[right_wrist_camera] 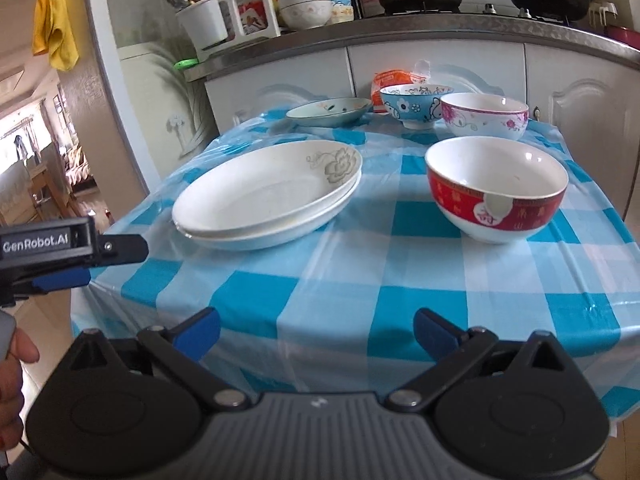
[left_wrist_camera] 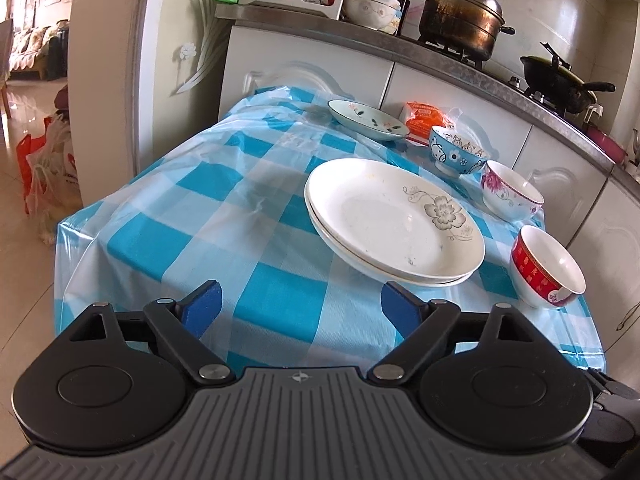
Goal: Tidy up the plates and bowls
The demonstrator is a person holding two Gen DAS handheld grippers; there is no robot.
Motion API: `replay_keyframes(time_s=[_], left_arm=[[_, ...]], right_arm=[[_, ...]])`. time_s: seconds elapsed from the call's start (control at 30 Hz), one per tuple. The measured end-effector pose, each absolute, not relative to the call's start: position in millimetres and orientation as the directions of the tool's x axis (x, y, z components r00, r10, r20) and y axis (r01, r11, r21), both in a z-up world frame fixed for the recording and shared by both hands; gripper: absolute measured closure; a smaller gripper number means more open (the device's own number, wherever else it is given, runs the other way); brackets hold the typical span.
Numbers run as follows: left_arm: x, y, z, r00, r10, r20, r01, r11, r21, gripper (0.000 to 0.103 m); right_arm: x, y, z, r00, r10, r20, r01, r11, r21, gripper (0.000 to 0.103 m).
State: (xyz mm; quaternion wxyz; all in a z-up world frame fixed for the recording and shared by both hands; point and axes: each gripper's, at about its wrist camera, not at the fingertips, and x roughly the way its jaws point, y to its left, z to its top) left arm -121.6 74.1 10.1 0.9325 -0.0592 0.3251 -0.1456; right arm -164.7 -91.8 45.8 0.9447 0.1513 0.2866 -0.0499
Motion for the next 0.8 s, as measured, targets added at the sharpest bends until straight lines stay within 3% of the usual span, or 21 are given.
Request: replay_keyframes(time_s=[0.27,0.57,0.8], left_arm=[[-120,90,7,0.747,-0.297,-0.594,0.169,0.95,-0.263,0.0],[-105,95,13,0.776,-0.267,-0.571,0.122,0.952,-0.279,0.0],[-74,76,8,0.764,-0.277,-0.582,0.158,0.956,-0.248,0.0]], right_arm=[[-170,-85,44,0.809,-0.02,-0.588,0.186,0.957,0.224,0.001],[-166,-82,48,0.856,-0.027,-0.516,0.137,0.975,0.176,0.001],[-153,-83,31,0.895,0.155,-0.419,-0.049,0.966,0.254,0.001]])
